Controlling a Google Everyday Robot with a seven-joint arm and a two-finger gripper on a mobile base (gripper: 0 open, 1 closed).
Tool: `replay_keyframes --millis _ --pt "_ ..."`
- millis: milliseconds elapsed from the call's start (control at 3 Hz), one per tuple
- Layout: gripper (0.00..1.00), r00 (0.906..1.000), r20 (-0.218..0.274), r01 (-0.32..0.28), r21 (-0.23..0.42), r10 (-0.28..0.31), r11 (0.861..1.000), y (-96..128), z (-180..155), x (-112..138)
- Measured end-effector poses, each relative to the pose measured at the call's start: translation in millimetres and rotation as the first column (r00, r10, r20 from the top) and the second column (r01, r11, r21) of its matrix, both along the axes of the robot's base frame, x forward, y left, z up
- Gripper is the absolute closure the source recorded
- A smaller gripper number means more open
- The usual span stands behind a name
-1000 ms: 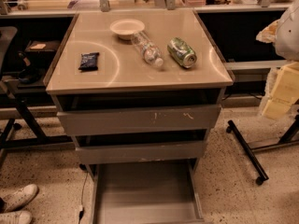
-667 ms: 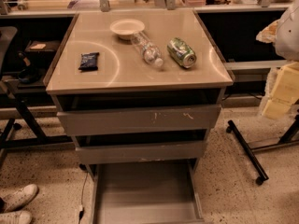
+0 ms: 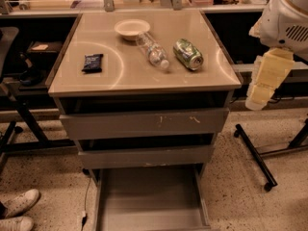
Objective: Place green can into bottom drawer
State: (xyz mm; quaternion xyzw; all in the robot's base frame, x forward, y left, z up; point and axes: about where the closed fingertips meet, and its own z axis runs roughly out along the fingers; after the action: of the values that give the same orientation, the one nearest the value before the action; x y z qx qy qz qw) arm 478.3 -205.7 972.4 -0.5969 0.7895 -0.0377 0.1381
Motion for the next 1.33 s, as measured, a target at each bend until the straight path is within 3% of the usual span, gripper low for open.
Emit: replay_keyframes --millis 333,667,1000,1333 --pt "0.0 0.9999 -0.014 -0.005 -0.042 0.004 0.999 12 -6 35" --pt "0.0 0.9999 0.003 -0.01 -0.039 0.01 0.999 16 -4 41" --pt "0.0 0.9995 0.011 -0.029 -0.003 0.029 1.0 18 -9 47" --pt "0.0 0.9997 0.025 -0.003 0.067 0.001 0.998 28 -18 89"
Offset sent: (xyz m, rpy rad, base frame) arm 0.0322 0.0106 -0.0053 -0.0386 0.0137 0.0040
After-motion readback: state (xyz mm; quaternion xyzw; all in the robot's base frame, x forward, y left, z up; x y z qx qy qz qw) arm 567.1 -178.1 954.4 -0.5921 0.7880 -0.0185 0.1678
